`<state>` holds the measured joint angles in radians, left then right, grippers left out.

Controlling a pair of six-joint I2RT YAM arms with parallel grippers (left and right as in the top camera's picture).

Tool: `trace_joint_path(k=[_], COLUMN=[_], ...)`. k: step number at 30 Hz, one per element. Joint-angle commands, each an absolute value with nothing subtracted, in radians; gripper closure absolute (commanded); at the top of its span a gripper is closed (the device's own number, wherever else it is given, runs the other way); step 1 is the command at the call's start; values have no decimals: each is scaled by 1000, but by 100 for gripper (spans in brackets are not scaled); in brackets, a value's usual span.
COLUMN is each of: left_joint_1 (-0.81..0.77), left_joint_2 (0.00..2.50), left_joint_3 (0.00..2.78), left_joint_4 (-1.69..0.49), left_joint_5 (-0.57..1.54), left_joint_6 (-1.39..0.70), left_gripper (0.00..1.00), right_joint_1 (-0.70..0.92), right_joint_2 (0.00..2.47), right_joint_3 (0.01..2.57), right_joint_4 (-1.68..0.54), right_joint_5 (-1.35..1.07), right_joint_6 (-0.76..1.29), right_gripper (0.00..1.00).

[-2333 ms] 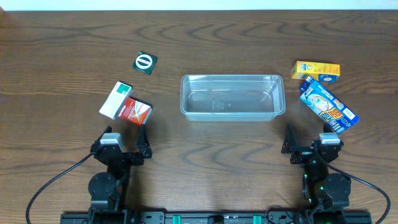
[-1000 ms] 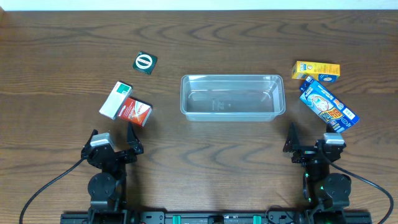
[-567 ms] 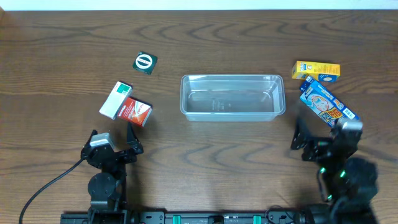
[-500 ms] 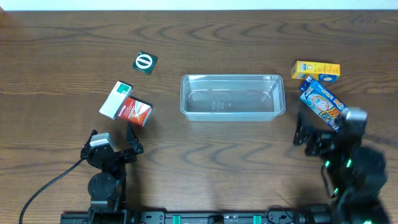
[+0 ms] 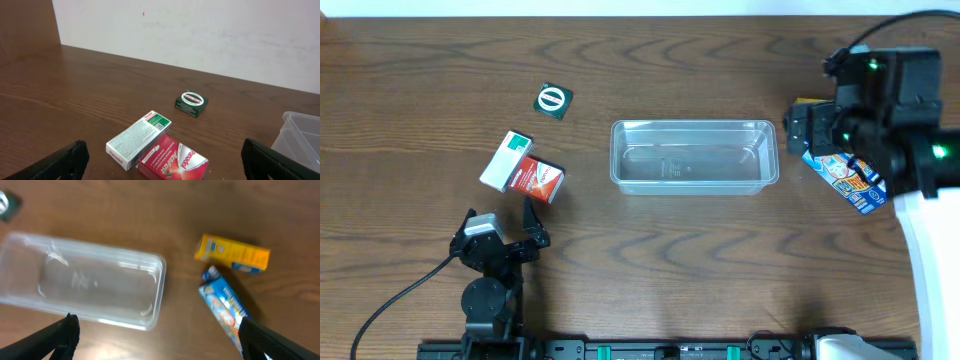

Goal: Pack container
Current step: 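Move the right gripper over the blue fever-sheet box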

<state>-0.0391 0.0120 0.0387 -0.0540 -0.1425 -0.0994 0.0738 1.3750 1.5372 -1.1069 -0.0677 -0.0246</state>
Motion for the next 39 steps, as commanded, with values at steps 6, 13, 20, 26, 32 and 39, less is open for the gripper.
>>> trace_joint_path(k=[6,13,20,26,32,39], left_joint_1=[-34,-34,-34,-34,-34,-34], left_joint_2=[10,10,10,10,10,10], left_joint_3=[18,18,18,18,18,18], left_joint_4=[-87,-87,-87,-87,-87,-87], left_joint_5=[-166,-166,-166,-166,-166,-166], left_joint_6=[-86,-86,-86,-86,-86,-86], left_gripper=[2,2,2,2,2,2], right_joint_1=[-68,-265,-373,-385,-386,-385], right_joint_2=[1420,1421,1487,1621,1746,1839], right_joint_3=[1556,1554,1554,1554,1554,1554], right_joint_4=[-1216,-1258,-1242,-1219,-1177,-1141], right_joint_5=[-76,-80,-121,-189,-266,-270], right_joint_6=[-101,-211,-233,-342,-516,-575], right_gripper=[1,1,1,1,1,1])
